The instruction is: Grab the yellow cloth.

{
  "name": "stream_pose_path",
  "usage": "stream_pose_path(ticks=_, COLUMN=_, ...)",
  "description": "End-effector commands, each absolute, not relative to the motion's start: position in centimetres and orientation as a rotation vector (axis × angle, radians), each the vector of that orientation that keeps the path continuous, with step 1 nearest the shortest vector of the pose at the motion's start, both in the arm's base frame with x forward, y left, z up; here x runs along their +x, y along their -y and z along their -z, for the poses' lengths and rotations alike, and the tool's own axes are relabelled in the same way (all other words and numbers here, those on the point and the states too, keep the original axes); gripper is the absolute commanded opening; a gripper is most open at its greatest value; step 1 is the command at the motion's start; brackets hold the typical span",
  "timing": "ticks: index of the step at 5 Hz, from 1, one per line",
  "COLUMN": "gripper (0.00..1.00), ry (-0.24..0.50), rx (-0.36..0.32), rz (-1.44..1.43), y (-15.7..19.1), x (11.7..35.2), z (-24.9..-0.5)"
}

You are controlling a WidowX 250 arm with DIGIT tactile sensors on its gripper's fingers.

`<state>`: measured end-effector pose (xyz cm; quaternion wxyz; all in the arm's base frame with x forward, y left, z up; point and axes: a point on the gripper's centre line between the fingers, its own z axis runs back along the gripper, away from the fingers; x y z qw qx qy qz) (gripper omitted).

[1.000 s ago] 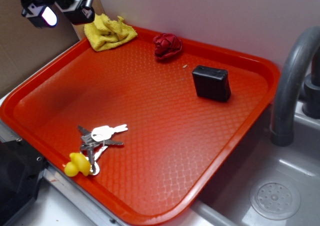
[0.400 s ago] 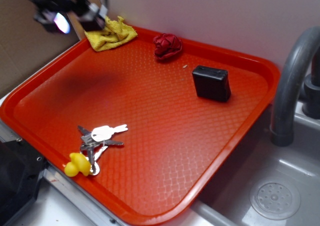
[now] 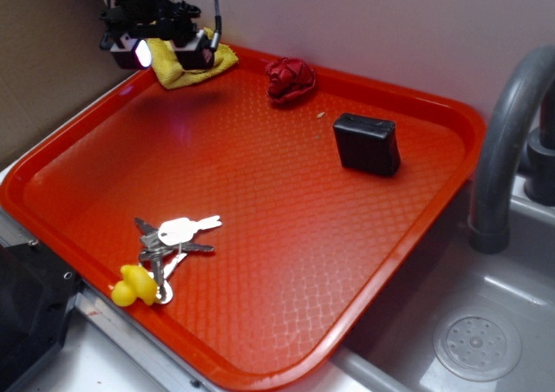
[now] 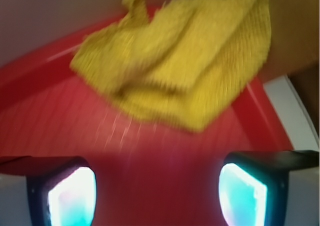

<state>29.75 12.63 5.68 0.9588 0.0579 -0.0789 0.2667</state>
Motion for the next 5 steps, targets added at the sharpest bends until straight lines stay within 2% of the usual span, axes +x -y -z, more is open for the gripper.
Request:
stream_pose_path(ticks=1, gripper=1.00, ry=0.284, rx=0.174, rz=-0.544, y=-13.6, x=29.9, z=-7.6)
stream_pose_path(ticks=2, gripper=1.00, ry=0.290, rx=0.207, rz=-0.549, y=-14.3, x=30.8, z=-7.5)
stream_pose_path(ticks=3, gripper=1.00, ry=0.336, rx=0.240, rz=-0.542, y=-15.2, x=31.4, z=-8.2)
stream_pose_path(ticks=4, gripper=1.00, ry=0.336, rx=0.273, rz=-0.532, y=-15.7, x=32.2, z=-7.4)
stream_pose_path(ticks=5, gripper=1.00, ry=0.311, rx=0.243, rz=-0.517, y=-16.4, x=32.6, z=-5.7)
